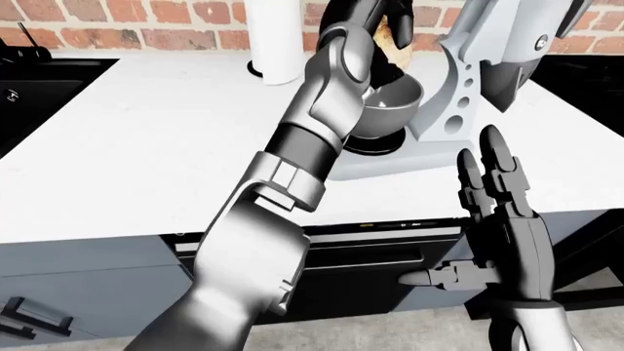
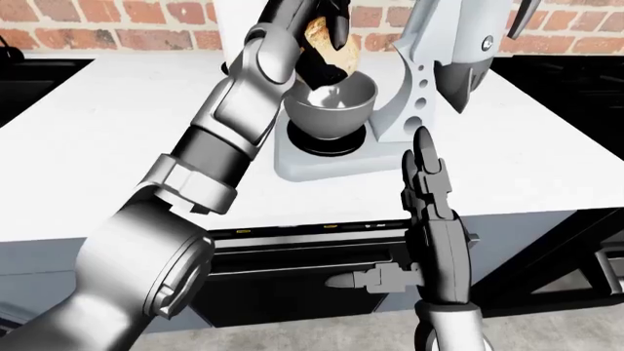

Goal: Place the bread in the stand mixer bowl.

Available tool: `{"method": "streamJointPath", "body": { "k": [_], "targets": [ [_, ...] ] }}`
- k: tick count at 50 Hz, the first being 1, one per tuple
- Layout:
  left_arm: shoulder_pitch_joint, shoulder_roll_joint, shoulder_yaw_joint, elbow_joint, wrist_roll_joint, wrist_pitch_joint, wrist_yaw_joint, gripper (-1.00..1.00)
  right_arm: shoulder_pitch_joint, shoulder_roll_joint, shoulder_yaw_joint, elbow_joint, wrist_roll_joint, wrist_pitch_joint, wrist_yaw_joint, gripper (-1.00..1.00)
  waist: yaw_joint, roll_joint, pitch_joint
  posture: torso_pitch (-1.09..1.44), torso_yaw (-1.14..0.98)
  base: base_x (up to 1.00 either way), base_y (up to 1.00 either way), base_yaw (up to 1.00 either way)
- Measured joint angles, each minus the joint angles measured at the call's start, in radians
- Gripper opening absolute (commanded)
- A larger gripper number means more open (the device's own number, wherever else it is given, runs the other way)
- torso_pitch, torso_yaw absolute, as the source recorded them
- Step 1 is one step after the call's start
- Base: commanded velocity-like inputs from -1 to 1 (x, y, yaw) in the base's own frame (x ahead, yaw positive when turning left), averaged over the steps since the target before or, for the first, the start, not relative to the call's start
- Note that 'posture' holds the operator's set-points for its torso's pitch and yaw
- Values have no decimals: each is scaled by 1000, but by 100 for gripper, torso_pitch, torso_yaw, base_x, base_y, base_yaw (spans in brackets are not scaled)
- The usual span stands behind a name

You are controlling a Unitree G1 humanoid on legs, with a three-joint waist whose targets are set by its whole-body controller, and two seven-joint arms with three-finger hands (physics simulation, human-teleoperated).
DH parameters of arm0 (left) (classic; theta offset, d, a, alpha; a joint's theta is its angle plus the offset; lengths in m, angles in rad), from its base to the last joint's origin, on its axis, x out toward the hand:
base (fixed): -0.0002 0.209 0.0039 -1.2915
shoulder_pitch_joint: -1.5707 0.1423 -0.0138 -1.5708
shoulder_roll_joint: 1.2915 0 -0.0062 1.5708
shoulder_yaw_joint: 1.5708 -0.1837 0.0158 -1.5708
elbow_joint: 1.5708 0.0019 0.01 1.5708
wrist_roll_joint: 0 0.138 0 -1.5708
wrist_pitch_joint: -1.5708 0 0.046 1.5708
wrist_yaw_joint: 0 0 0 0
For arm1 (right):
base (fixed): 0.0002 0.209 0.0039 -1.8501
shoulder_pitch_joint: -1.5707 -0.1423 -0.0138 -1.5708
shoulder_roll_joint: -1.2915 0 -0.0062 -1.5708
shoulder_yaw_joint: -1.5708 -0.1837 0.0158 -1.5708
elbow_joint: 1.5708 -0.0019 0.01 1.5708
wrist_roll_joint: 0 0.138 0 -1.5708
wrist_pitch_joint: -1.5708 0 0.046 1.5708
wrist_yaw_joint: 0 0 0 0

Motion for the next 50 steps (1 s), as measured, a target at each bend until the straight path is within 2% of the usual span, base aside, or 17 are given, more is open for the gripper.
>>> {"method": "streamJointPath", "body": {
  "k": [13, 15, 16, 17, 19, 24, 32, 39, 41, 44, 45, 50],
  "targets": [
    [-3, 5, 7, 23, 1, -8, 12, -97, 0, -1, 0, 2, -1, -2, 1, 100, -1, 2, 1, 0, 0, 0, 0, 0],
    [-5, 5, 6, 24, -1, -10, 15, -76, -1, -1, 1, 2, -2, -2, 2, 100, -1, 2, 0, 0, 0, 0, 0, 0],
    [-4, 6, 4, 23, 0, -11, 16, -36, -1, -1, 1, 2, -3, -2, 2, 100, -1, 2, 0, 0, 0, 0, 0, 0],
    [-4, 5, 3, 25, 1, -13, 16, -26, -1, -1, 2, 2, -3, -2, 2, 100, -1, 2, 0, 0, 0, 0, 0, 0],
    [-3, 5, 3, 28, 1, -13, 15, -32, -1, -1, 2, 1, -3, -3, 3, 100, -1, 2, -1, 0, 0, 0, 0, 0],
    [-4, 5, 4, 26, 1, -9, 14, -25, -1, -1, 1, 2, -3, -4, 3, 100, -1, 2, 0, 0, 0, 0, 0, 0],
    [-4, 4, 5, 32, -1, -13, 17, -31, -3, -1, 0, 9, -3, -6, 3, 100, -1, 2, 0, 0, 0, 0, 0, 0],
    [-7, 2, 2, 28, -1, -12, 13, 23, -4, -2, -1, 8, -2, -4, 3, 100, 0, 2, 0, 0, 0, 0, 0, 0],
    [-4, -3, -3, 33, -2, -17, 7, 54, -5, -2, -2, 10, -2, -3, 3, 100, 1, 1, 1, 0, 0, 0, 0, 0],
    [1, -10, -10, 38, -3, -22, -5, 65, -6, -2, 0, 12, -2, -3, 3, 100, 0, 1, 3, 0, 0, 0, 0, 0],
    [2, -12, -11, 39, -4, -22, -8, 80, -6, -2, 1, 12, -2, -3, 4, 100, -1, 1, 5, 0, 0, 0, 0, 0],
    [5, -14, -13, 44, -4, -13, -15, 84, -3, -1, 0, 9, -2, -4, 4, 100, -5, 6, 10, 0, 0, 0, 0, 0]
  ]
}}
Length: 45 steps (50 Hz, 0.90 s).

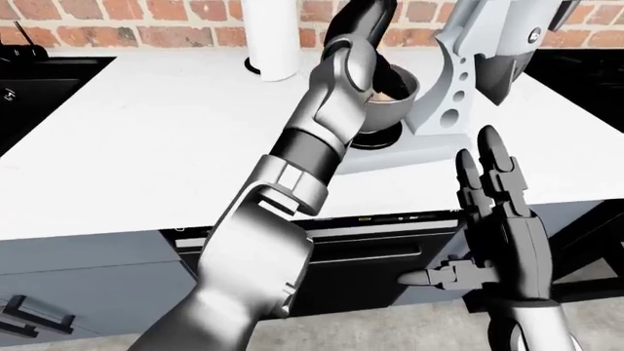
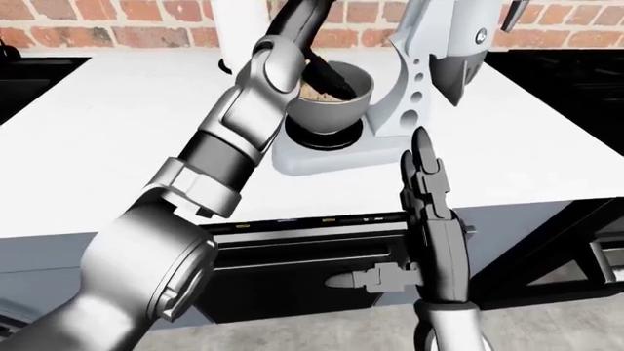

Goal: Place the bread in the stand mixer bowl.

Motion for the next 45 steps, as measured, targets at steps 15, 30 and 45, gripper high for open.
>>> {"method": "streamJointPath", "body": {
  "k": [15, 30, 45],
  "targets": [
    [1, 6, 3, -29, -7, 33, -18, 54, -3, -1, 5, 12, -5, -3, -4, 100, 4, -2, 2, 0, 0, 0, 0, 0],
    [8, 35, 13, -146, 3, 35, 10, -96, -9, -2, 7, 18, -4, -8, -6, 100, 12, -15, -15, 0, 0, 0, 0, 0],
    [151, 83, 17, -483, 52, 186, -111, -94, -15, -5, 20, 47, -10, -15, -14, 100, 10, -5, -6, 0, 0, 0, 0, 0]
  ]
}}
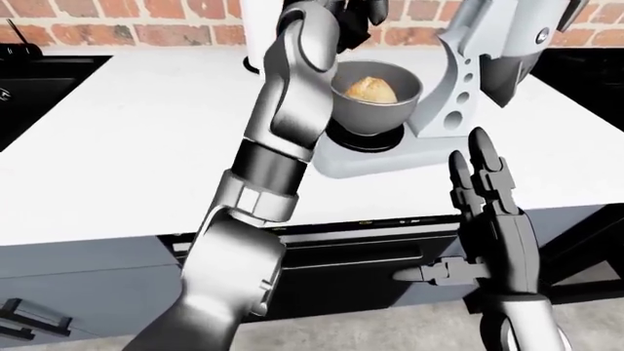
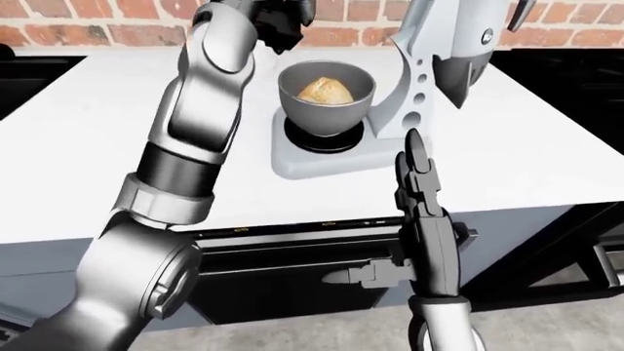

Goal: Place the bread in the stand mixer bowl.

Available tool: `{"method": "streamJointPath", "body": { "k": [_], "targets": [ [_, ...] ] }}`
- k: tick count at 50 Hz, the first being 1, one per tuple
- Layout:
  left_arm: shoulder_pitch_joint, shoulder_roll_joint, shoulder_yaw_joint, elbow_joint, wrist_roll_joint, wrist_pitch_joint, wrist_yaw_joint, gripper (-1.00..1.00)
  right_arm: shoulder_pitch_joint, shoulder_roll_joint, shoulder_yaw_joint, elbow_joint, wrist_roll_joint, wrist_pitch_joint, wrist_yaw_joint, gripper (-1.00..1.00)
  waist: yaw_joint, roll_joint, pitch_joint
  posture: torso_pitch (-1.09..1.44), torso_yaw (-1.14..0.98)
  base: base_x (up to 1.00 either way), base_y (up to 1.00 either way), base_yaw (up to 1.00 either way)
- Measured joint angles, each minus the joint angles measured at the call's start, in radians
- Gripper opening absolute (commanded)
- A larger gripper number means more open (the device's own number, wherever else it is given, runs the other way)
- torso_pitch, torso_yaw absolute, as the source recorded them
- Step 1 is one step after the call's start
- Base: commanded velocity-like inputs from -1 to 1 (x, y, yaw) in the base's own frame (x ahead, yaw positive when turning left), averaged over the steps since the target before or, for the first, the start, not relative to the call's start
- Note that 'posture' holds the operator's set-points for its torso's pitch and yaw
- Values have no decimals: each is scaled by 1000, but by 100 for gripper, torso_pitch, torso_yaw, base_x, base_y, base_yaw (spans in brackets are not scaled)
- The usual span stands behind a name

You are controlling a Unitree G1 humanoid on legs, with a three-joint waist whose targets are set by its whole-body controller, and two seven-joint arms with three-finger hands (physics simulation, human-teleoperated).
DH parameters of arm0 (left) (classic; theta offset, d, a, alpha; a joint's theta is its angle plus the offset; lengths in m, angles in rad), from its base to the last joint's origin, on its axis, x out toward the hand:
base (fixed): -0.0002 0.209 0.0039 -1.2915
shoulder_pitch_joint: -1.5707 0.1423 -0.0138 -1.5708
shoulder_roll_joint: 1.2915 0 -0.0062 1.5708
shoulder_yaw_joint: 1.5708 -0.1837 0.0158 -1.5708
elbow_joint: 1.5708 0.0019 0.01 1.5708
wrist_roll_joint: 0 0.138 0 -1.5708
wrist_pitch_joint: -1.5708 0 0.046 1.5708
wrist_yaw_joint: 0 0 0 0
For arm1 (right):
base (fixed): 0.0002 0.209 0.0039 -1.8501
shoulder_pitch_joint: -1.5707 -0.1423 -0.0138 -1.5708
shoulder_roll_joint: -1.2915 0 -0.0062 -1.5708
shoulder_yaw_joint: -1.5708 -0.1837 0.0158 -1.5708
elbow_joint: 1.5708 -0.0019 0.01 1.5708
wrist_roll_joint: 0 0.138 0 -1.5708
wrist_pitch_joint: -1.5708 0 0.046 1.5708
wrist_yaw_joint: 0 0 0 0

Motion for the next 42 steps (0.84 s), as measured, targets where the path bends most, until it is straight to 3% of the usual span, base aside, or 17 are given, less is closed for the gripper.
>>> {"method": "streamJointPath", "body": {
  "k": [6, 14, 16, 17, 18, 20, 42],
  "targets": [
    [37, 30, 5, -173, 26, 75, -61, -77, -6, -2, 8, 6, -6, -1, -4, 100, -4, 6, 1, 0, 0, 0, 0, 0],
    [43, 75, 20, -213, 47, 122, -84, -48, -11, -4, 15, 14, -10, -2, -7, 100, -7, 10, 4, 0, 0, 0, 0, 0],
    [44, 84, 25, -221, 50, 129, -89, -21, -12, -5, 15, 16, -10, -2, -8, 100, -7, 11, 5, 0, 0, 0, 0, 0],
    [44, 89, 27, -223, 52, 132, -91, -20, -14, -5, 15, 19, -11, -3, -8, 100, -8, 11, 5, 0, 0, 0, 0, 0],
    [44, 92, 28, -225, 53, 135, -92, -4, -16, -5, 16, 22, -12, -3, -9, 100, -8, 11, 6, 0, 0, 0, 0, 0],
    [45, 96, 30, -231, 56, 141, -93, 100, -16, -6, 18, 23, -13, -2, -10, 100, -8, 12, 6, 0, 0, 0, 0, 0],
    [61, 116, 32, -324, 69, 200, -133, 100, -18, -7, 27, 22, -17, 1, -13, 100, -9, 13, 9, 0, 0, 0, 0, 0]
  ]
}}
